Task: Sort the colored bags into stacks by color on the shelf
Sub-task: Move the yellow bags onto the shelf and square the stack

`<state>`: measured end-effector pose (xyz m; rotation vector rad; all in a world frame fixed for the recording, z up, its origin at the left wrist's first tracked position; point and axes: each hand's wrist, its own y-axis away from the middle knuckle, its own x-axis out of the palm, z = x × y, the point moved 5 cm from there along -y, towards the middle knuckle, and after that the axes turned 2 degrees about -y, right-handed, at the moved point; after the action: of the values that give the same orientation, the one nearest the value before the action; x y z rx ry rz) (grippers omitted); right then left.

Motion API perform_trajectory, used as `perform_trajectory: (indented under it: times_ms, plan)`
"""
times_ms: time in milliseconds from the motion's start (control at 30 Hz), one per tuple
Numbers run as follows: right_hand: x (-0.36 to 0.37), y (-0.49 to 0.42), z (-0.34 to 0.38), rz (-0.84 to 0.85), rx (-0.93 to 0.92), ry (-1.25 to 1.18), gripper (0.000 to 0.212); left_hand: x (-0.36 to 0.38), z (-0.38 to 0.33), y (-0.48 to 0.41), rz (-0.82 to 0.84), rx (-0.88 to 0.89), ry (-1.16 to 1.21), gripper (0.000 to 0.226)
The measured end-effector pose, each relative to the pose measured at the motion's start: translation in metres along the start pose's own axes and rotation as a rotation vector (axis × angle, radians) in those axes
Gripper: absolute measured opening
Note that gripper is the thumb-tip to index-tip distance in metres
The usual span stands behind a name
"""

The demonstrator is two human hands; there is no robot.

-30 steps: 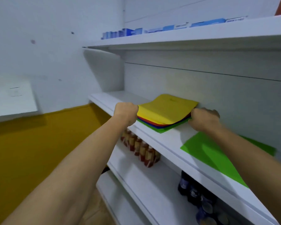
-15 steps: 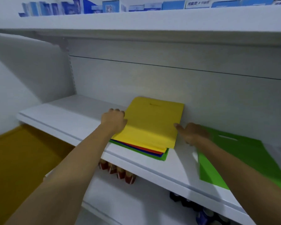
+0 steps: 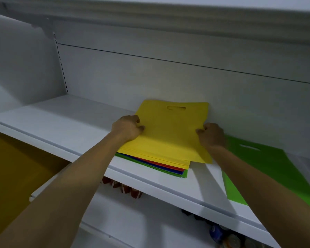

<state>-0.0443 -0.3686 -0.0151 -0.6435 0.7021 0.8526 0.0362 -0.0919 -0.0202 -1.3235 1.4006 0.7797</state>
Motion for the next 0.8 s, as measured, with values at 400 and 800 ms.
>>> perform_trajectory:
  times_ms: [400, 800]
  plan:
    - [-0.098, 0.022, -0.031, -0.079, 0.049, -0.788, 0.025, -0.005, -0.080, 0.006, 0.055, -0.087, 0.376, 0.054]
    - [-0.251, 0.078, -0.202, -0.244, 0.207, -0.537, 0.022, -0.002, -0.283, 0.070, 0.012, 0.147, 0.441, 0.013]
